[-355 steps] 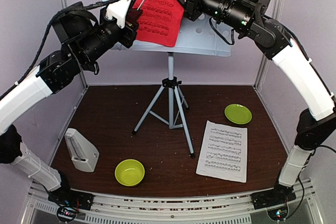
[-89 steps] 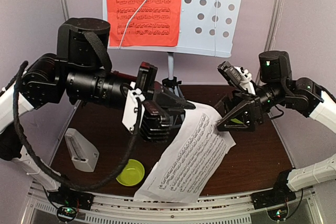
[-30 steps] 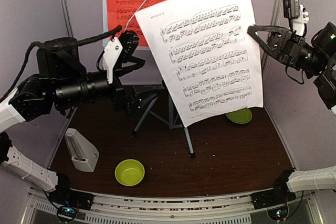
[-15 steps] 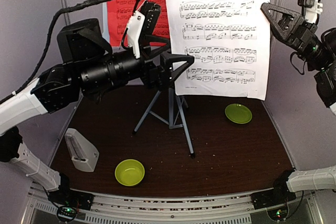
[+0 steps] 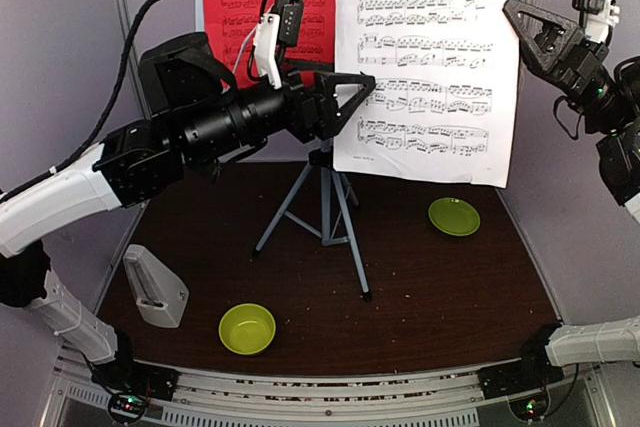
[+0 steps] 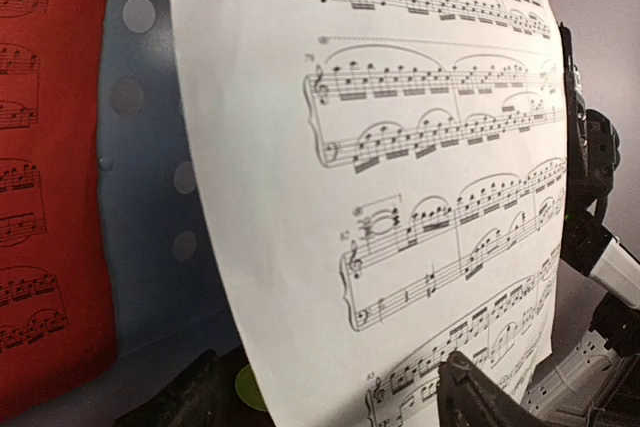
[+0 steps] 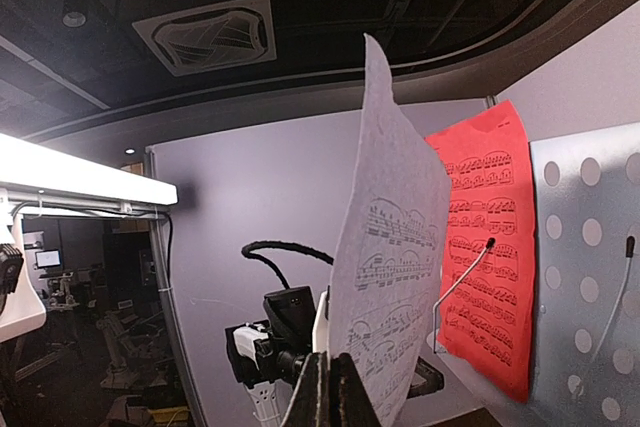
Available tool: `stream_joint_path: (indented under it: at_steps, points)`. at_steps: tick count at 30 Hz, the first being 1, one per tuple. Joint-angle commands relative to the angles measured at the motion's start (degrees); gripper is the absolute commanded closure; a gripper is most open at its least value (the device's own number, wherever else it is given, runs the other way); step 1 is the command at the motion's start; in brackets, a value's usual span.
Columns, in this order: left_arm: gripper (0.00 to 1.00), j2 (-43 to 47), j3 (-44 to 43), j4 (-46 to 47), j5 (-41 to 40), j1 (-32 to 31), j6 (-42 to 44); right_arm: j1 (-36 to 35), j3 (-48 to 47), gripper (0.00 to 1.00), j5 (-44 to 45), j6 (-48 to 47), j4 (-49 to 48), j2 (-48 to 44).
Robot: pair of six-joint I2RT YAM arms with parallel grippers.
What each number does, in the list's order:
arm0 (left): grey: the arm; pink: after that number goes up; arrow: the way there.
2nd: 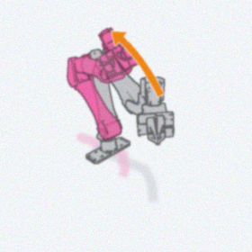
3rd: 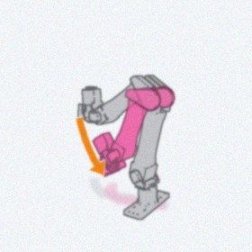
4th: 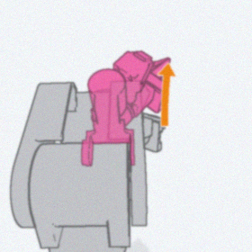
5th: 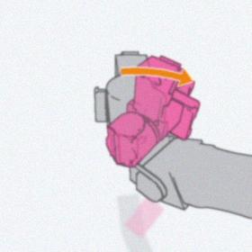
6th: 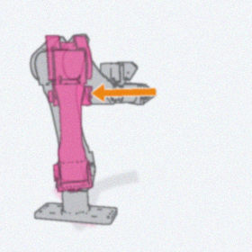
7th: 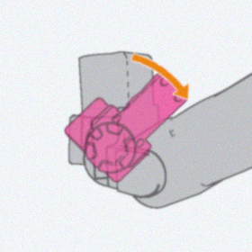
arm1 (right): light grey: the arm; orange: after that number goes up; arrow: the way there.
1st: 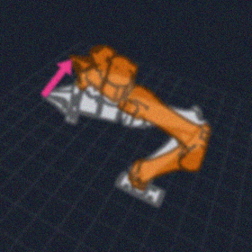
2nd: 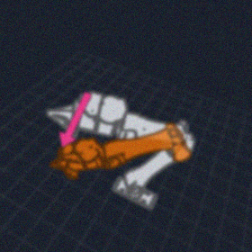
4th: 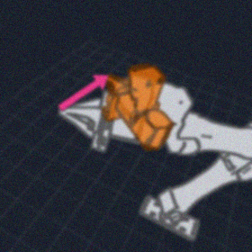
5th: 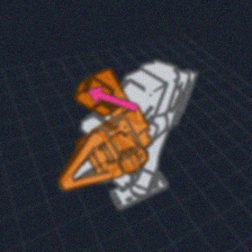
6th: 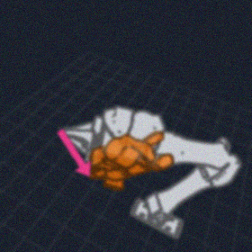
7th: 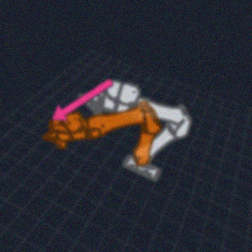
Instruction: Set up the instrument practice props
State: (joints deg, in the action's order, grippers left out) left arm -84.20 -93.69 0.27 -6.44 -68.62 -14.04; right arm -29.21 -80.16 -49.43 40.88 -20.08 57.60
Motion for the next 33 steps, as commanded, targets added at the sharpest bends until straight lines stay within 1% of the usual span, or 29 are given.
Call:
stream_joint_path:
  at_steps: [1,4,7,10,12,13,15,18,21,24,30,31,33]
  points:
    - [0.30,0.4,-2.6,3.1,4.1,1.8,-0.8,0.4,0.3,1.00,-0.4,0.9,-2.3,-0.3]
    - [0.32,-1.4,-5.8,1.8,5.9,2.0,-0.4,0.4,0.2,1.00,-0.7,1.0,-2.8,-0.1]
    - [0.32,-2.3,-6.5,2.6,6.8,2.1,-0.9,0.4,-0.2,1.00,-0.9,1.1,-3.0,0.3]
    - [0.41,-2.8,-7.3,3.5,7.4,2.2,-1.0,0.4,-0.6,1.00,-0.5,-0.6,-1.2,0.5]
    - [0.52,-2.6,-7.2,4.9,7.9,2.2,-1.1,0.5,-1.1,1.00,0.7,-2.9,1.7,0.6]
    - [0.59,-2.3,-7.1,5.6,8.0,2.2,-1.0,0.4,-1.4,1.00,1.4,-4.4,4.3,0.7]
    - [0.74,-2.1,-7.2,6.0,7.6,2.2,-0.1,0.5,-2.4,1.00,3.5,-6.9,7.9,1.1]
    - [0.99,-1.7,-7.8,6.0,6.2,2.2,1.7,0.6,-4.3,1.00,6.9,-9.3,12.0,2.0]
    - [1.00,-1.5,-9.0,5.8,3.7,2.2,3.1,0.6,-6.1,1.00,10.0,-10.0,13.9,3.8]
    - [1.00,-1.4,-9.9,5.5,1.3,2.2,4.9,0.6,-7.7,1.00,13.3,-8.2,13.9,6.2]
    - [1.00,-1.1,-12.1,4.1,-7.8,2.2,6.9,0.6,-10.2,1.00,21.5,-4.6,13.8,10.4]
    - [1.00,-1.1,-12.8,3.8,-9.5,2.2,7.3,0.6,-10.9,0.99,21.9,-3.8,13.6,11.2]
    - [1.00,-0.9,-13.3,3.5,-12.1,2.2,8.2,0.6,-12.9,0.93,21.9,-2.7,14.0,13.1]
